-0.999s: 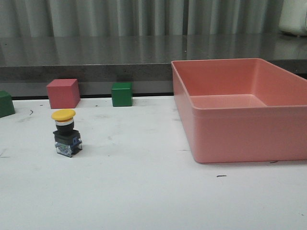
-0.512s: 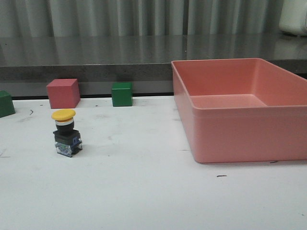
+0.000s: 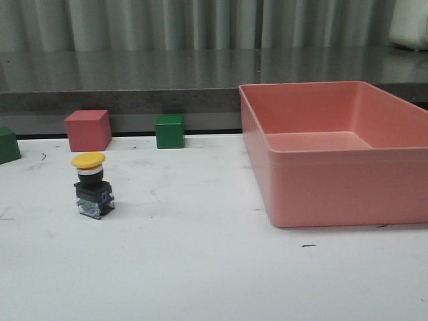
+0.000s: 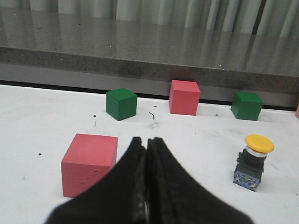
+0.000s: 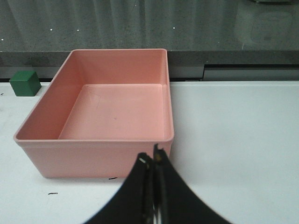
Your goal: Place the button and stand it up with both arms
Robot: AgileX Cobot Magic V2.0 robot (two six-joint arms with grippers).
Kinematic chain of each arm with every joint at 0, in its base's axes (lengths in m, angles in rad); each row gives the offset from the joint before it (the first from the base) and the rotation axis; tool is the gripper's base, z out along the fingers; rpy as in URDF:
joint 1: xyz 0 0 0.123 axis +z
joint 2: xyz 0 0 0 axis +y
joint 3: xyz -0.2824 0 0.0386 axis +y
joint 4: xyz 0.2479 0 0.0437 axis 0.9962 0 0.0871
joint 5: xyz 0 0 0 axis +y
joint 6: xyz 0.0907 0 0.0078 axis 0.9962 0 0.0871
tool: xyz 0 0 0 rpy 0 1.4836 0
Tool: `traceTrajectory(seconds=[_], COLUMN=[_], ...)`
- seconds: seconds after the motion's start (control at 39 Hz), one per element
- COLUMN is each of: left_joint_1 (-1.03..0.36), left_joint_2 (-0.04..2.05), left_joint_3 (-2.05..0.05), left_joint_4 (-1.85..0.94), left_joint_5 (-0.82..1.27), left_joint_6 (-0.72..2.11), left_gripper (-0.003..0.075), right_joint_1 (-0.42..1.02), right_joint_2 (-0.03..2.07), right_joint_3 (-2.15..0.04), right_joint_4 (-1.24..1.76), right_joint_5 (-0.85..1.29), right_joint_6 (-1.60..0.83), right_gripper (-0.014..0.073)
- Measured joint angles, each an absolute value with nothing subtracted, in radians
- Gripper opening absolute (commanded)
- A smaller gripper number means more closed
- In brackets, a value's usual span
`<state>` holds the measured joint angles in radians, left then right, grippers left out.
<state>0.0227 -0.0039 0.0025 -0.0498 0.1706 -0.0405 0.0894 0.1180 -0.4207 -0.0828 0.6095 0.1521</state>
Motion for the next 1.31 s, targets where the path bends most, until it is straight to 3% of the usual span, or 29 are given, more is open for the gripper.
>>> traceTrajectory(seconds=[0.15,0.38,0.64,1.31], left_joint_1=[0.023,0.023,0.023,0.023], left_joint_2=[-0.004,-0.004,-0.004,-0.004], left_joint_3=[0.002,0.002,0.002,0.002], left_joint_4=[-0.05,-0.05,-0.05,-0.05], left_joint_5=[0.171,0.171,0.169,0.169], left_joint_6=[-0.041,-0.041,-0.041,-0.041], left_gripper=[-0.002,-0.002,-0.002,-0.002], right_joint_1=[0.089,0.082,0.027,0.023], right_joint_2=[0.118,0.079,-0.009,-0.009], right_joint_3=[-0.402,-0.161,0.019,0.027], right_joint_4=[-0.083,-0.068,-0.012,0.007], right_joint_5=[0.585,0.358,0.299,0.257], right_joint_6=[0.147,0.09,0.078,0.073], right_gripper=[-0.0071,-0.0071,-0.0071,-0.0071])
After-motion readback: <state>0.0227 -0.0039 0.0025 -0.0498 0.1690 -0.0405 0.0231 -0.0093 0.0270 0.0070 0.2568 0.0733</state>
